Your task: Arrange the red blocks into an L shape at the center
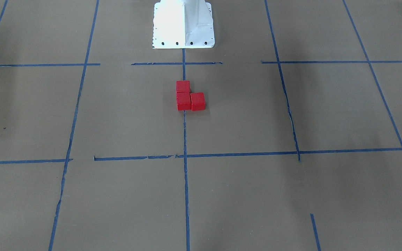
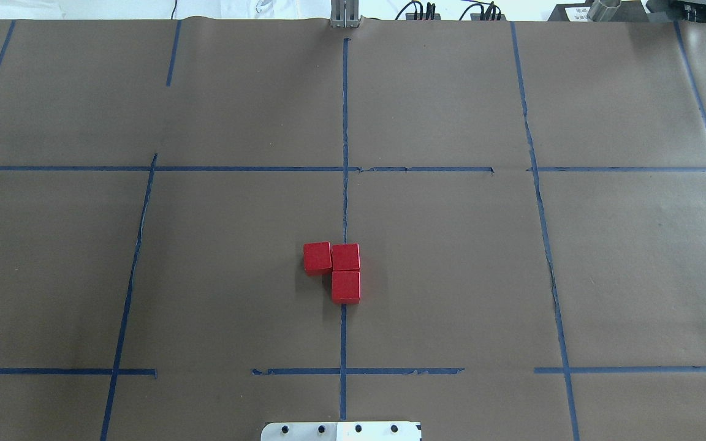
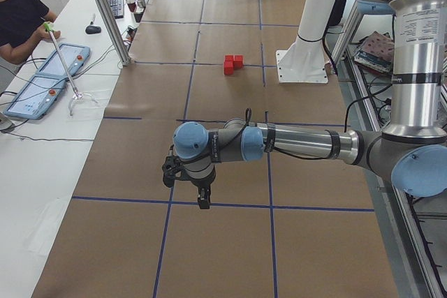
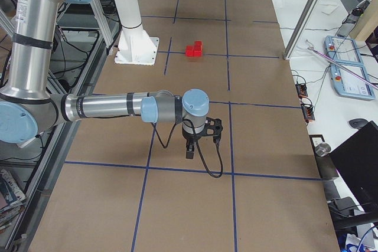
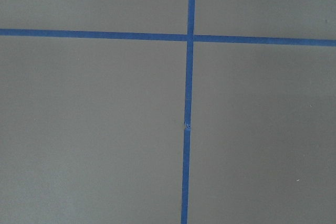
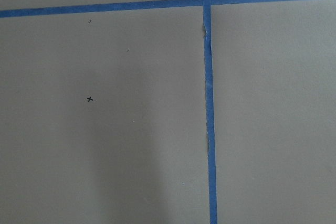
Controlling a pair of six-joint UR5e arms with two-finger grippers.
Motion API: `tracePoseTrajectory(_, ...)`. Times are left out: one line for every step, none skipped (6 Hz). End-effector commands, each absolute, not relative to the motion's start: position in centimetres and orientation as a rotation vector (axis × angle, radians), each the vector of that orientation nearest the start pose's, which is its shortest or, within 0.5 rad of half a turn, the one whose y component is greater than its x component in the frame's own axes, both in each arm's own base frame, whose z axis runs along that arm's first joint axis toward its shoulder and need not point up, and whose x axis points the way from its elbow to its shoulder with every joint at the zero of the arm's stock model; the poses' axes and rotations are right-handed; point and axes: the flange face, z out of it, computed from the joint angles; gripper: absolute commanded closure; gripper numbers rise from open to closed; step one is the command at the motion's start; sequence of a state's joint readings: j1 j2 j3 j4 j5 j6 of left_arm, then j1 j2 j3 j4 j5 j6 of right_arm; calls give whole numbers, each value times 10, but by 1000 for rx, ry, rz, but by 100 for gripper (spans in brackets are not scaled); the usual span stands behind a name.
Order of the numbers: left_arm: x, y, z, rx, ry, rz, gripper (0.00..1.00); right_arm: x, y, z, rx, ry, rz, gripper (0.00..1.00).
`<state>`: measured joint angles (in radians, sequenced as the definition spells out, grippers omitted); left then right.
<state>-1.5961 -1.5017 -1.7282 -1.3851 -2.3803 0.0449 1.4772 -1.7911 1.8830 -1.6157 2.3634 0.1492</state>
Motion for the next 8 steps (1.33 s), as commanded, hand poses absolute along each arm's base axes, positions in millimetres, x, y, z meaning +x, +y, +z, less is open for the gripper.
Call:
tracePoseTrajectory(-73,-458,627,-53,807,-11,0,25,-404,608,-53,-789,33,0)
tracePoseTrajectory(-75,-457,631,-42,803,25,0,26,-404,608,-52,-788,35,0)
tracePoseTrajectory(-75,-456,631,-40,804,50,0,25,-404,606,-48,-790,33,0)
tracePoseTrajectory(-74,-455,631,-69,806,40,0,25,-404,606,-49,-791,31,0)
tracePoseTrajectory(-74,-455,633,-75,806,36,0,25,-404,606,-50,-790,32,0)
tracePoseTrajectory(-74,-455,630,-93,801,-20,0,25,-405,606,-48,-784,32,0)
tracePoseTrajectory(-74,-453,634,-94,801,-20,0,25,-405,606,-46,-782,31,0)
tracePoseTrajectory(-74,-454,633,-87,803,-14,0,25,-405,605,-46,-782,31,0)
